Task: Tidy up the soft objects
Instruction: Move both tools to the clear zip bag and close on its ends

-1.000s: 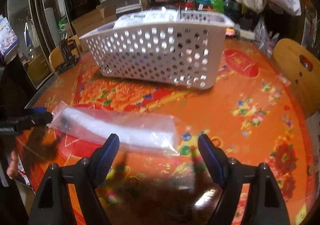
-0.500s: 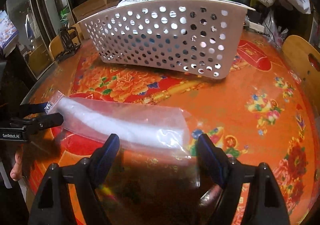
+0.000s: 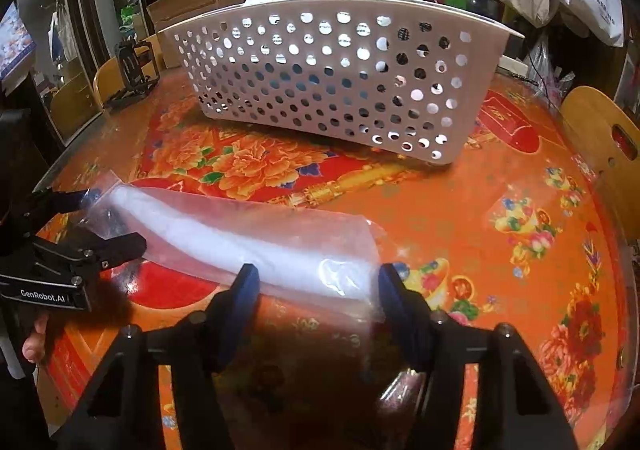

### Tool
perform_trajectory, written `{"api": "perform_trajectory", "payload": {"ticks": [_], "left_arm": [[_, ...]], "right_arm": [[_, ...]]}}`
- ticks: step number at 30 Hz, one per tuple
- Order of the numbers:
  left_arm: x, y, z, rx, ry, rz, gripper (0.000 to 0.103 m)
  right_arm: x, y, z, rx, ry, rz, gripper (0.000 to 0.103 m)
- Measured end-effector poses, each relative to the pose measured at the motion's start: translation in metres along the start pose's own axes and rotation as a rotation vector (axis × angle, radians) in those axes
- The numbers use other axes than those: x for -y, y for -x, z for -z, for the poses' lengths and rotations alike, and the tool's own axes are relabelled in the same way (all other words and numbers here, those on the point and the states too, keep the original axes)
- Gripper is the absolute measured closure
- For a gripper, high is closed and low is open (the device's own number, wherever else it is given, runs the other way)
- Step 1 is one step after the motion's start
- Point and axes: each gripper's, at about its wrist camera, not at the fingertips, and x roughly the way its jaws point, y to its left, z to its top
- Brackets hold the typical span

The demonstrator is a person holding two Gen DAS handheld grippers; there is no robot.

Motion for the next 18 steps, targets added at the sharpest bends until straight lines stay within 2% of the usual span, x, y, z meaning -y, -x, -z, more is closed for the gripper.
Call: {"api": "perform_trajectory", "payload": {"ticks": [2, 4, 7, 8, 10, 14, 16, 18], "left_arm": [[0.0, 0.0, 0.0, 0.002, 0.002, 0.0, 0.002], [0.0, 0.001, 0.001, 0.012, 0.003, 0.0, 0.012], [0.002, 0.007, 0.004, 0.042, -0.007, 0.004, 0.035], [0.003, 0.009, 0.005, 0.052, -0.012, 0.008, 0.037], [0.003, 0.013, 0.007, 0.067, -0.012, 0.002, 0.052], [-0.001, 0.018, 0.009, 0.087, 0.008, 0.002, 0.063], [-0.002, 0.019, 0.01, 0.091, 0.004, 0.015, 0.067], [-0.001, 0.022, 0.011, 0.099, 0.002, 0.036, 0.069]], "right_arm": [[-0.001, 0.0, 0.001, 0.0, 0.006, 0.008, 0.049], [-0.002, 0.001, 0.001, 0.0, 0.009, 0.011, 0.057], [-0.002, 0.001, 0.001, 0.002, 0.007, 0.012, 0.064], [-0.002, 0.001, 0.001, 0.003, 0.007, 0.012, 0.066], [-0.003, 0.001, 0.002, 0.003, 0.012, 0.02, 0.069], [-0.004, 0.002, 0.002, 0.005, 0.014, 0.02, 0.076], [-0.003, 0.003, 0.003, 0.008, 0.008, -0.002, 0.089], [-0.001, 0.004, 0.004, 0.009, -0.004, -0.018, 0.091]]}}
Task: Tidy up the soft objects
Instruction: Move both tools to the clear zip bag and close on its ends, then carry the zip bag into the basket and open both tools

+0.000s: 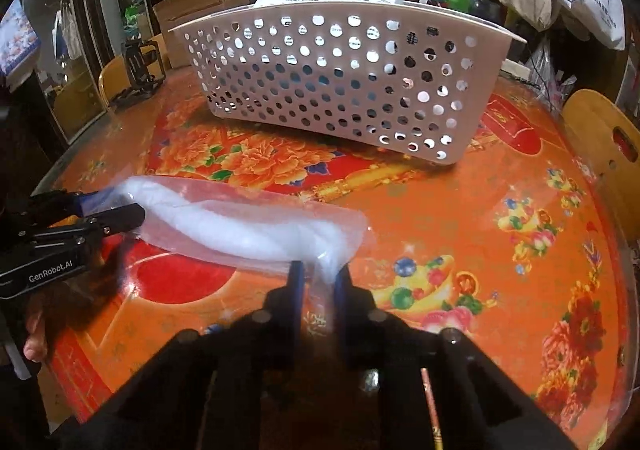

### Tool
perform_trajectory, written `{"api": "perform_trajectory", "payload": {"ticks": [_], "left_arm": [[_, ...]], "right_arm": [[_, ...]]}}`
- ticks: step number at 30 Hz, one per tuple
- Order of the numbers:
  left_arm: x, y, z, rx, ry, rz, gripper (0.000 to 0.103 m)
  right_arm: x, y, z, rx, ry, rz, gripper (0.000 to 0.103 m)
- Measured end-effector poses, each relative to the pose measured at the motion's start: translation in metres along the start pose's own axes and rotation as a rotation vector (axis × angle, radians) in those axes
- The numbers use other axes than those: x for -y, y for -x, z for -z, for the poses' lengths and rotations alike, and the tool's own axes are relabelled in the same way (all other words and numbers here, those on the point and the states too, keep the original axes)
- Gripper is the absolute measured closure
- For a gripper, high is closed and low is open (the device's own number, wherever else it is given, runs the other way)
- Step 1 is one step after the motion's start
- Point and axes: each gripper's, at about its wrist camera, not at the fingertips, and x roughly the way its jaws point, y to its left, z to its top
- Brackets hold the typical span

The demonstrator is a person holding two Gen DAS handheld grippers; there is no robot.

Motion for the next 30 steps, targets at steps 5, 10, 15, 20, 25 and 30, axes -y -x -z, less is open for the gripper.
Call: {"api": "perform_trajectory", "payload": {"ticks": [5, 10, 15, 20, 25, 30], "left_arm": [[-0.004, 0.007, 0.001, 0.037, 0.019, 0.041, 0.076], [-0.005, 0.019, 0.004, 0.088, 0.02, 0.067, 0.083], [0.0, 0.02, 0.005, 0.091, -0.003, 0.058, 0.084], [-0.003, 0.028, 0.008, 0.118, 0.009, 0.072, 0.086], [-0.001, 0.04, 0.01, 0.146, 0.001, 0.077, 0.087], [0.005, 0.064, 0.004, 0.195, -0.018, 0.088, 0.087]], "right_arm": [[0.002, 0.005, 0.002, 0.019, -0.019, -0.01, 0.093], [-0.001, 0.018, 0.005, 0.068, -0.023, -0.01, 0.094], [0.001, 0.022, 0.006, 0.088, -0.046, -0.022, 0.094], [-0.001, 0.03, 0.009, 0.123, -0.045, -0.024, 0.095], [-0.001, 0.035, 0.017, 0.144, -0.055, -0.038, 0.095], [0.0, 0.063, 0.012, 0.208, -0.056, -0.037, 0.096]]}}
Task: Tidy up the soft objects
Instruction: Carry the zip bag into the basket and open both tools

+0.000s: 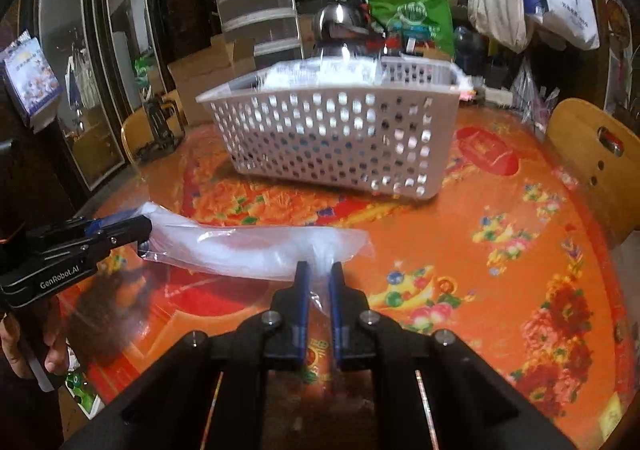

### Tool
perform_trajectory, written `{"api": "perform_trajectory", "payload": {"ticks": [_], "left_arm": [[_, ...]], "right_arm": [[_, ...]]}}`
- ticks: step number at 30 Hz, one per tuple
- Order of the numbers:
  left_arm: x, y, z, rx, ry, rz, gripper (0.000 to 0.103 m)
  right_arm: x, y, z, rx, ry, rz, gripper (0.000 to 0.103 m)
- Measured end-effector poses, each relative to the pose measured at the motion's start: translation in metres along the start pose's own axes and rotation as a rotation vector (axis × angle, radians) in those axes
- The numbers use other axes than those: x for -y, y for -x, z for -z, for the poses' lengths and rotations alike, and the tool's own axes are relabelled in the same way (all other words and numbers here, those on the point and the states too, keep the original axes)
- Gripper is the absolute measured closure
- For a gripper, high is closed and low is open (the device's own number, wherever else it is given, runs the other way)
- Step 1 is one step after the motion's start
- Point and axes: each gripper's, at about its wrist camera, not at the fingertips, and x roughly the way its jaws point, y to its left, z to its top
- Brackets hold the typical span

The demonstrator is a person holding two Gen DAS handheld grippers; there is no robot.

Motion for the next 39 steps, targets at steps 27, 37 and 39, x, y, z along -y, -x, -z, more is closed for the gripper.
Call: {"api": "perform_trajectory", "payload": {"ticks": [27, 37, 39], "left_arm": [[0.007, -0.004, -0.239, 0.107, 0.001, 0.017, 0.087], [-0.002, -0.105, -0.302, -0.005, -0.005, -0.037, 0.087], [-0.002, -0.12, -0.307, -0.019, -0.01, -0.051, 0.087]], "right_arm": [[0.036, 0.019, -0.194, 0.13, 0.027, 0.066, 0.096], [0.072, -0.064, -0.231, 0.019, -0.003, 0.104, 0.096], [0.076, -0.072, -0.233, 0.009, -0.011, 0.107, 0.096]]}}
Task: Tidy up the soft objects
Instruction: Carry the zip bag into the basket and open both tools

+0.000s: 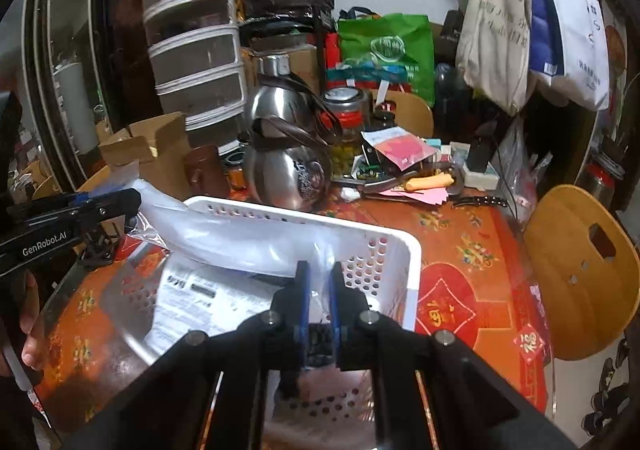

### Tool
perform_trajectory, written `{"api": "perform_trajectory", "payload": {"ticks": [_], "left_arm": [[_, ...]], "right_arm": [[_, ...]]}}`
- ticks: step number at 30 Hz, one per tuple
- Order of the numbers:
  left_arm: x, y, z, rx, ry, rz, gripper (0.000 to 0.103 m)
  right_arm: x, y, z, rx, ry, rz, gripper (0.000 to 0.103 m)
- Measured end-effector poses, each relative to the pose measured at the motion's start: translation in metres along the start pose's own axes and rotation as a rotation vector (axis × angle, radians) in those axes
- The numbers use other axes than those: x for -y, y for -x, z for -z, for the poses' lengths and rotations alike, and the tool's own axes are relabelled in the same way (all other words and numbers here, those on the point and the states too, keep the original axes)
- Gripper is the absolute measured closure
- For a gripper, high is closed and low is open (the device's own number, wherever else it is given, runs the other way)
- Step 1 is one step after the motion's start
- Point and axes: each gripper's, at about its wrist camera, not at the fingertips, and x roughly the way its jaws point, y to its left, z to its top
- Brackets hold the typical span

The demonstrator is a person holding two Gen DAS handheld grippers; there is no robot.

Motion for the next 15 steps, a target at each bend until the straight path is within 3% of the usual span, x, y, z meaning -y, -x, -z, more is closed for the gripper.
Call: {"api": "perform_trajectory", "payload": {"ticks": [11, 14, 15], "left_arm": [[-0.005, -0.064, 0.007, -0.108, 0.011, -0.044, 0.085], [-0.011, -0.073, 0.014, -0.123, 0.022, -0.037, 0.077], [-0.013, -0.074, 0.015, -0.123, 0.022, -0.031, 0.069]], "right_arm": [[0.01, -0.048, -0.001, -0.095, -0.026, 0.005, 0.096], [0.01, -0.057, 0.002, -0.123, -0.032, -0.003, 0.093], [0.011, -0.06, 0.004, -0.134, -0.037, -0.001, 0.093]]}}
